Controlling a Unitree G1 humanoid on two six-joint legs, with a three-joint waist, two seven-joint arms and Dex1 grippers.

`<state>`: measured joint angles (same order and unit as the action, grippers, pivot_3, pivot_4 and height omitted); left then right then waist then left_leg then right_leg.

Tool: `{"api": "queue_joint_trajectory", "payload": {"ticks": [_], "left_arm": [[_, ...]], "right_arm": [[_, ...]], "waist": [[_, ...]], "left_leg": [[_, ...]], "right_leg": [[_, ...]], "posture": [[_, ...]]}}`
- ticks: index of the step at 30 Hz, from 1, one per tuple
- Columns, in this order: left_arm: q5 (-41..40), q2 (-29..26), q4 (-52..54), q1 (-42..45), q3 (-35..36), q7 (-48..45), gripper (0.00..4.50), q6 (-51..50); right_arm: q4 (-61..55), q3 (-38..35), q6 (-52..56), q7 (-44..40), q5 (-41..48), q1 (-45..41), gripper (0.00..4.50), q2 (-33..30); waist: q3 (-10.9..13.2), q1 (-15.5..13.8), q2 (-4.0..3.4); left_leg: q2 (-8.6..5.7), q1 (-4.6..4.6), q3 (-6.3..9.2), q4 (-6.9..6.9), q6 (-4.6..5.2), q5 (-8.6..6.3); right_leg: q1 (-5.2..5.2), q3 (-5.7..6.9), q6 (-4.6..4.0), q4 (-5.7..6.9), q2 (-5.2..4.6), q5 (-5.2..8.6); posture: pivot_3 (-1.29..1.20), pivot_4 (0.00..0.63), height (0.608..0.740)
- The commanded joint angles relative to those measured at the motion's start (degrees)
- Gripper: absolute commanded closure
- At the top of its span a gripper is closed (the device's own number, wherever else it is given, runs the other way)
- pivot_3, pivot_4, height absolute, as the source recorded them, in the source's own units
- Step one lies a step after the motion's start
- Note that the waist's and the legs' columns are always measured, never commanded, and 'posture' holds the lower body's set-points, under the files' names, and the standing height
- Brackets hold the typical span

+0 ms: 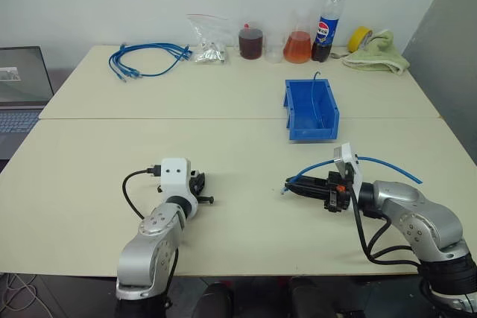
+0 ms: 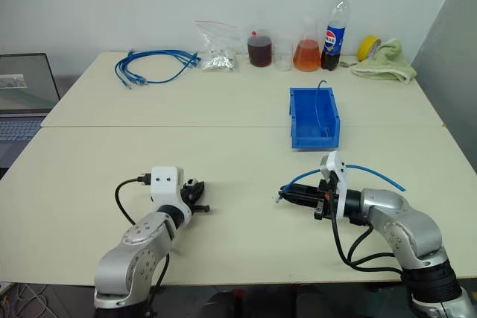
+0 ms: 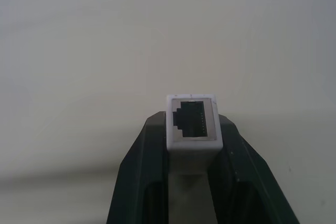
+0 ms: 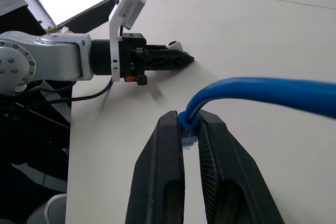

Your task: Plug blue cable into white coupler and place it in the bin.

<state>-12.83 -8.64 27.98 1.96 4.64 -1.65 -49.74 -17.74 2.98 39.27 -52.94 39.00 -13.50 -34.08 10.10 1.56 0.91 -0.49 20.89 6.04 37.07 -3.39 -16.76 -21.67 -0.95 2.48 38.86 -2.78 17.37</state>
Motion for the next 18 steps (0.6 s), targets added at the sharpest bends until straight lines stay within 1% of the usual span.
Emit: {"api": "queue_joint_trajectory", "payload": {"ticks": [1,6,18], "left_arm": [[0.68,-1.27,5.87,-1.78,0.56,0.63,3.88,-2.35],[1.04,-1.16,6.64,-3.36,0.04,0.64,3.88,-2.41],[1.07,-0.22,0.47,-3.37,-0.16,-0.70,3.88,1.46]], "right_arm": [[-2.63,-1.31,0.00,-0.95,1.40,0.64,4.39,-0.57],[-2.65,-0.69,-0.19,-0.91,1.54,1.12,4.39,-0.17],[-2.98,-0.56,-0.08,-0.63,1.39,0.78,4.39,0.22]], "waist": [[0.00,-0.03,0.01],[0.01,-0.05,0.02],[0.01,-0.10,0.02]], "left_leg": [[0.00,0.00,0.00,0.00,0.00,0.00],[0.00,0.00,0.00,0.00,0.00,0.00],[0.00,-0.05,-0.02,0.02,0.00,0.00]], "right_leg": [[0.00,0.00,0.00,0.00,0.00,0.00],[0.00,0.01,0.00,0.00,0.01,0.00],[0.10,0.05,0.00,-0.01,0.01,0.00]], "posture": [[0.00,0.150,0.740],[0.00,0.150,0.740],[0.00,0.150,0.740]]}}
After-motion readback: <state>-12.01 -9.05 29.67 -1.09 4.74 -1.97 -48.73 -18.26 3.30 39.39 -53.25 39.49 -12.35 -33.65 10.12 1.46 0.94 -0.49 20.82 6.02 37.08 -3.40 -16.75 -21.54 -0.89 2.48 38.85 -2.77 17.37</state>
